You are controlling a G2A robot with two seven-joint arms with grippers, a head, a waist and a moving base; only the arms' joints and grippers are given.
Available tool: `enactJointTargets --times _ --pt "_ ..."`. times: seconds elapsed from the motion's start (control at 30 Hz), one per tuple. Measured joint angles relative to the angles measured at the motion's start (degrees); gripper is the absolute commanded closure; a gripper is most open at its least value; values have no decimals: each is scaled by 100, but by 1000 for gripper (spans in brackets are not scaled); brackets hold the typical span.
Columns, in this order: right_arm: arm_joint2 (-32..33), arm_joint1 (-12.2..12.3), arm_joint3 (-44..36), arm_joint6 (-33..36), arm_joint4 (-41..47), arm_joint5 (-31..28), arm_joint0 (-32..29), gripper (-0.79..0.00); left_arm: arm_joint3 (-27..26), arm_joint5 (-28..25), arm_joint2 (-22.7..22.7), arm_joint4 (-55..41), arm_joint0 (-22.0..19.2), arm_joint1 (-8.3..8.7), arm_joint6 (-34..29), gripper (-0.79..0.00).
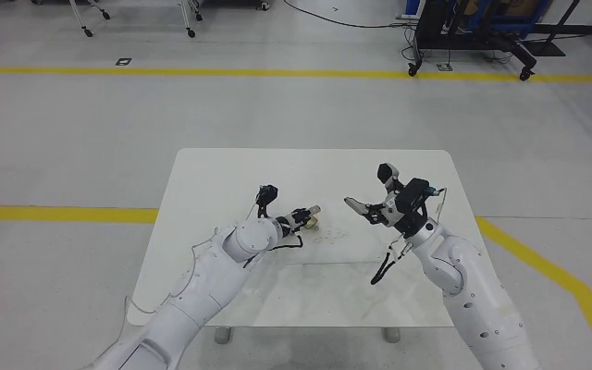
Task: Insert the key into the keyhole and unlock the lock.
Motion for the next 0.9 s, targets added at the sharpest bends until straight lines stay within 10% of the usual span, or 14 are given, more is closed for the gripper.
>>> enactJointTargets --times 0.5,0.9 --pt "0 0 0 0 0 0 0 -785 -2935 119 -1012 2137 883 407 1329 -785" --pt "0 0 0 0 0 0 0 -785 -3167 122 -934 2785 881 400 1649 -785"
